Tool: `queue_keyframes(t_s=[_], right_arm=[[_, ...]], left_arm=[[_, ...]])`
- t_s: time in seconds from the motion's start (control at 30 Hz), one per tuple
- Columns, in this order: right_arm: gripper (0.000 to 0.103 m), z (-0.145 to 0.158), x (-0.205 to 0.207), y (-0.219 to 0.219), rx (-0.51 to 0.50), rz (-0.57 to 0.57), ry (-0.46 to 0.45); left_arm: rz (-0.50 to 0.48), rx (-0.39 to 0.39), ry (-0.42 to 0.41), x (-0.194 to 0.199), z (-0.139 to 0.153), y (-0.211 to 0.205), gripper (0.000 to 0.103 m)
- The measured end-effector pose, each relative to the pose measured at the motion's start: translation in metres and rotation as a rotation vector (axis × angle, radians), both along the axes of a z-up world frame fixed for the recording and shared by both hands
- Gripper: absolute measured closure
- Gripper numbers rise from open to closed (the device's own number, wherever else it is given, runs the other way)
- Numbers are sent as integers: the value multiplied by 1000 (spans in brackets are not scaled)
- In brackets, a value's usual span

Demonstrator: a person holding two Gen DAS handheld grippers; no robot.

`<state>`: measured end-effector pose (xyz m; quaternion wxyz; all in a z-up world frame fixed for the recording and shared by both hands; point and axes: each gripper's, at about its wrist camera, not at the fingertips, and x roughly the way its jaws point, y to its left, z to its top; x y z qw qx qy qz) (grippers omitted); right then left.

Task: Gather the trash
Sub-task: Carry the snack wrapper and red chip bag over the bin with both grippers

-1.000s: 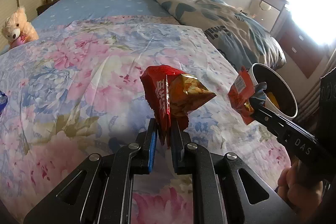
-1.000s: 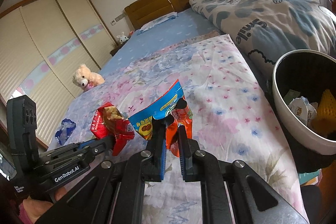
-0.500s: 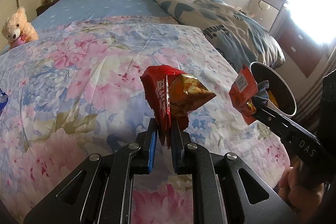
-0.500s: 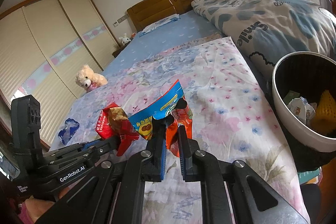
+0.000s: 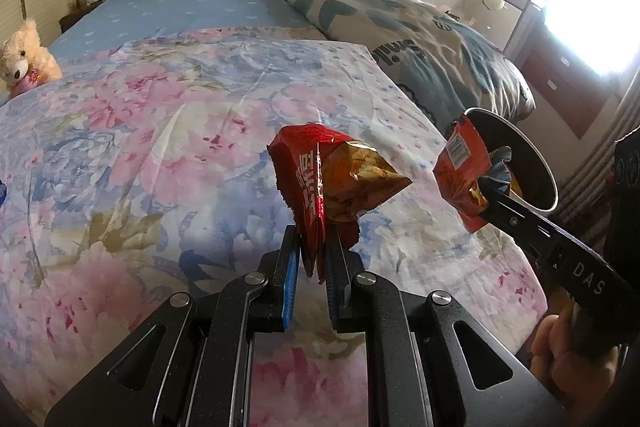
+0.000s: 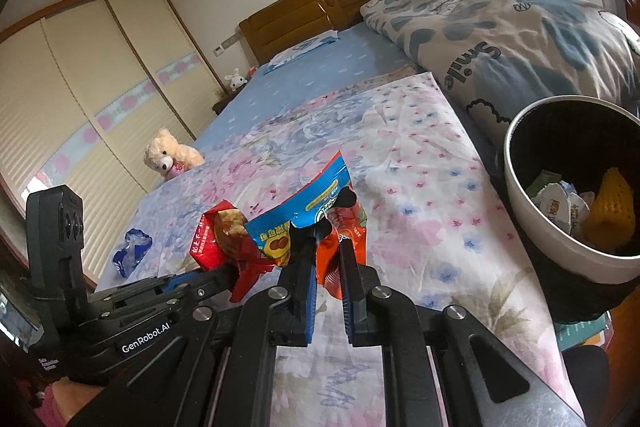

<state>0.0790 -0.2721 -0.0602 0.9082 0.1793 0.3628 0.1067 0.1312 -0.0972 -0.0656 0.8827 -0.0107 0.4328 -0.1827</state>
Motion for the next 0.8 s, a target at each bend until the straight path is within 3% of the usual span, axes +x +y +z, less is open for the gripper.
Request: queue_keyframes(t_s=[0.8], right_arm=[[93, -2, -15, -35, 8, -68, 5]], left_arm=[[-82, 1, 7, -2, 2, -33, 92]])
